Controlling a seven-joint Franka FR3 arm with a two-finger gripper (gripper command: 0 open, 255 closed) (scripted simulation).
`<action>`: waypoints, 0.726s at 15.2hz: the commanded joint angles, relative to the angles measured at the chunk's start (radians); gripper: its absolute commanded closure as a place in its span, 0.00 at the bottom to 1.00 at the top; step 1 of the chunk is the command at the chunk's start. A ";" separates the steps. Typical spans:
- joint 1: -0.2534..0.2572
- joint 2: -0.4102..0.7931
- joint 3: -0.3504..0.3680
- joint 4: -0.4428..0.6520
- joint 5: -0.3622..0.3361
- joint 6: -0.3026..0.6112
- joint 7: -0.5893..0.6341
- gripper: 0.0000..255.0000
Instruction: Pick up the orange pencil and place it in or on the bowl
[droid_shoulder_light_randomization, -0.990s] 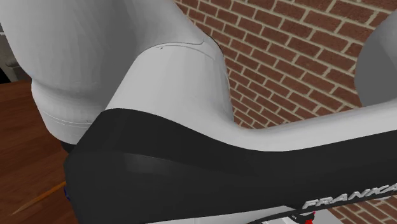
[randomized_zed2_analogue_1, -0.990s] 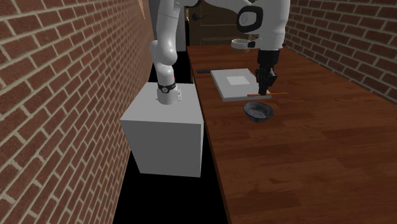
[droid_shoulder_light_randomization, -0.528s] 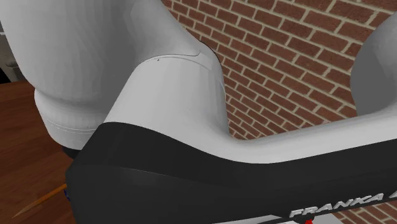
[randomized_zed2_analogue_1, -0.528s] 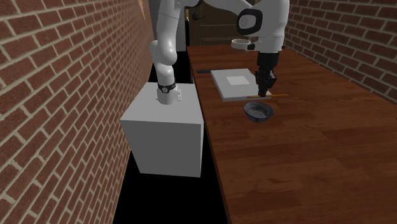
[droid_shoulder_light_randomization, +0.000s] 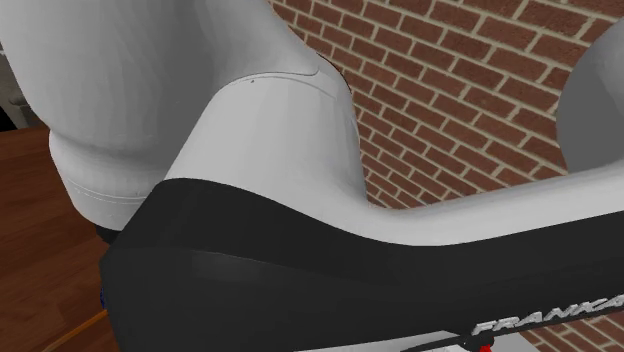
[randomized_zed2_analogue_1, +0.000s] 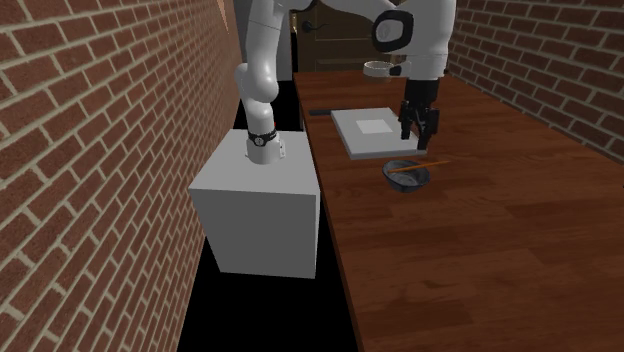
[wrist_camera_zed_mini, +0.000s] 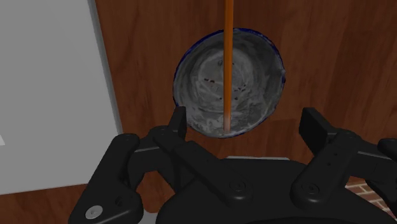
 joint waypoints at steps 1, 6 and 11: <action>0.052 0.035 -0.043 0.018 -0.040 -0.040 0.027 0.00; 0.110 0.072 -0.090 0.047 -0.082 -0.091 0.055 0.00; 0.110 0.072 -0.089 0.047 -0.082 -0.091 0.055 0.00</action>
